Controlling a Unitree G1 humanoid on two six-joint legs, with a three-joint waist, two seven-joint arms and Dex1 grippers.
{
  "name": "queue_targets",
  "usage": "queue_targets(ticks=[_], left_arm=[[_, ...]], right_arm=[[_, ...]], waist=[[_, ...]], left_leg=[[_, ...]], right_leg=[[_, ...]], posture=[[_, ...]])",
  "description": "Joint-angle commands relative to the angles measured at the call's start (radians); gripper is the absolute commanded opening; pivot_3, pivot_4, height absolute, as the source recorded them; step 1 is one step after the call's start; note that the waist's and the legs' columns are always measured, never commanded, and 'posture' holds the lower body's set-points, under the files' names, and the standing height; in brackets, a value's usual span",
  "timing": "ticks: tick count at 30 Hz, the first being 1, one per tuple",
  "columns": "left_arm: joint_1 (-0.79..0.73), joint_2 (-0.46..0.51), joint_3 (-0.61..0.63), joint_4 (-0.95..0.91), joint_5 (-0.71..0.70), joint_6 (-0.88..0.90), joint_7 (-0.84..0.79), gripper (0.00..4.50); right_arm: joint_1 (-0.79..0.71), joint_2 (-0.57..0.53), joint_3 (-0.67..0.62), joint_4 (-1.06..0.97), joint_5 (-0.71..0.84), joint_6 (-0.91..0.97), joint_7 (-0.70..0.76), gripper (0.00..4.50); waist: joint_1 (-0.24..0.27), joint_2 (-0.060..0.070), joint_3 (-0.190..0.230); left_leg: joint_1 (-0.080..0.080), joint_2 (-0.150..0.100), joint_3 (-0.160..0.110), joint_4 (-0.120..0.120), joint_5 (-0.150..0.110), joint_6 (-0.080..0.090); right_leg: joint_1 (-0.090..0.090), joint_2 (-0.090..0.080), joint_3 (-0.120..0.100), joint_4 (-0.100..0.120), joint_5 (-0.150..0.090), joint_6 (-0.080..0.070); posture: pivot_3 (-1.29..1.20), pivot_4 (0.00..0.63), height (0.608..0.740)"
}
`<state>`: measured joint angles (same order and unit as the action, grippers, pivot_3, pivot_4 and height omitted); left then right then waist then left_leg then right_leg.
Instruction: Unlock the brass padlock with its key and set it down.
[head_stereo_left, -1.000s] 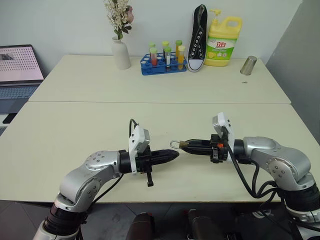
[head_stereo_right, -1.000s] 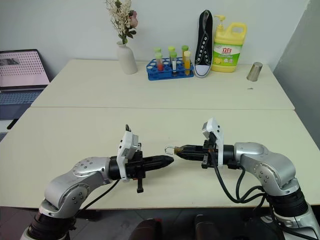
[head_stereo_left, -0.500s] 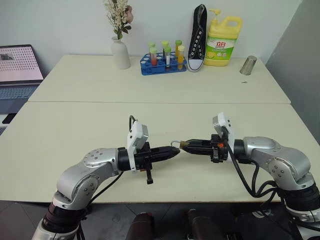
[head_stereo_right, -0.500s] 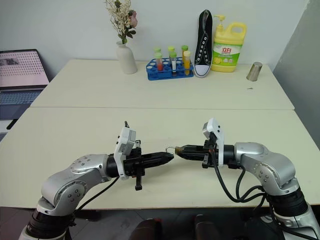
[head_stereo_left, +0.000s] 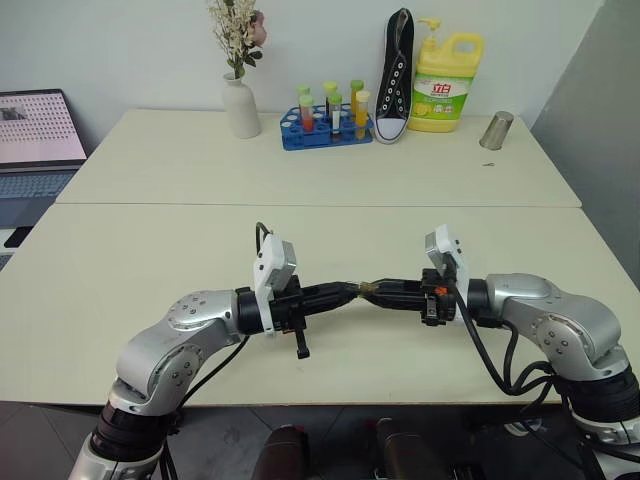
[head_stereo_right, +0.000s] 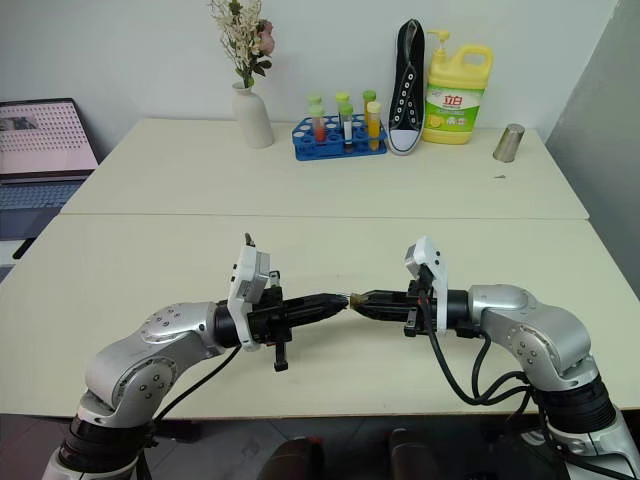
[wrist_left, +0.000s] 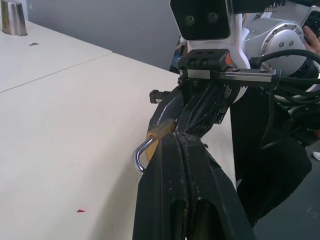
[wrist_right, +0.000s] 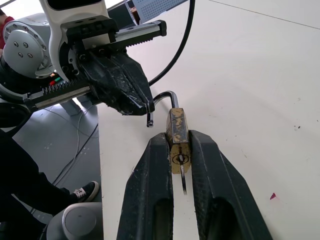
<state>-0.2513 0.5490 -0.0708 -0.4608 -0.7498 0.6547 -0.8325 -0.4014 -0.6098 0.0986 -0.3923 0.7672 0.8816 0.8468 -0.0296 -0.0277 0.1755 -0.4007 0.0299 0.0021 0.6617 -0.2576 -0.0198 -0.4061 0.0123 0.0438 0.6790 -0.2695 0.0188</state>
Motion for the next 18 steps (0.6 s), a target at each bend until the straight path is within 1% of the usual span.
queue_targets(ticks=[1,6,10,13,15,18], left_arm=[[-0.024,-0.02,0.04,-0.013,-0.02,-0.015,0.021,0.0],[-0.039,-0.063,0.053,0.012,0.027,-0.055,0.081,0.0],[-0.044,-0.071,0.052,0.022,0.046,-0.065,0.092,0.0],[-0.044,-0.045,0.023,0.047,0.138,-0.112,0.085,0.0],[-0.041,-0.044,0.02,0.055,0.148,-0.11,0.078,0.0],[-0.02,-0.005,-0.03,0.061,0.206,-0.116,0.042,0.0]], right_arm=[[0.001,-0.004,-0.014,-0.033,0.009,-0.013,0.014,0.15],[0.0,-0.005,-0.014,-0.033,0.009,-0.013,0.017,0.15],[-0.002,-0.006,-0.015,-0.032,0.01,-0.012,0.017,0.15],[-0.003,-0.006,-0.015,-0.034,0.012,-0.01,0.018,0.15],[-0.004,-0.006,-0.014,-0.034,0.012,-0.01,0.019,0.15],[-0.006,-0.005,-0.014,-0.035,0.015,-0.008,0.019,0.15]], waist=[[0.0,0.0,0.0],[0.0,0.0,0.0],[0.0,0.0,0.0],[0.0,-0.001,0.0],[0.0,-0.001,0.0],[0.0,-0.001,0.001]], left_leg=[[0.0,0.0,0.0,0.0,0.0,0.0],[0.0,0.0,0.0,0.0,0.0,0.0],[0.0,0.0,0.0,0.0,0.0,0.0],[0.0,0.0,0.0,0.0,0.0,0.0],[0.0,0.0,0.0,0.0,0.0,0.0],[0.0,0.0,0.0,0.0,0.0,0.0]], right_leg=[[0.0,0.0,0.0,0.0,0.0,0.0],[0.0,0.0,0.0,0.0,0.0,0.0],[0.0,0.0,0.0,0.0,0.0,0.0],[0.0,0.0,0.0,0.0,0.0,0.0],[0.0,0.0,0.0,0.0,0.0,0.0],[0.0,0.0,0.0,0.0,0.0,0.0]], posture=[[0.0,0.15,0.74],[0.0,0.15,0.74],[0.0,0.15,0.74],[0.0,0.15,0.74],[0.0,0.15,0.74],[0.0,0.15,0.74]])
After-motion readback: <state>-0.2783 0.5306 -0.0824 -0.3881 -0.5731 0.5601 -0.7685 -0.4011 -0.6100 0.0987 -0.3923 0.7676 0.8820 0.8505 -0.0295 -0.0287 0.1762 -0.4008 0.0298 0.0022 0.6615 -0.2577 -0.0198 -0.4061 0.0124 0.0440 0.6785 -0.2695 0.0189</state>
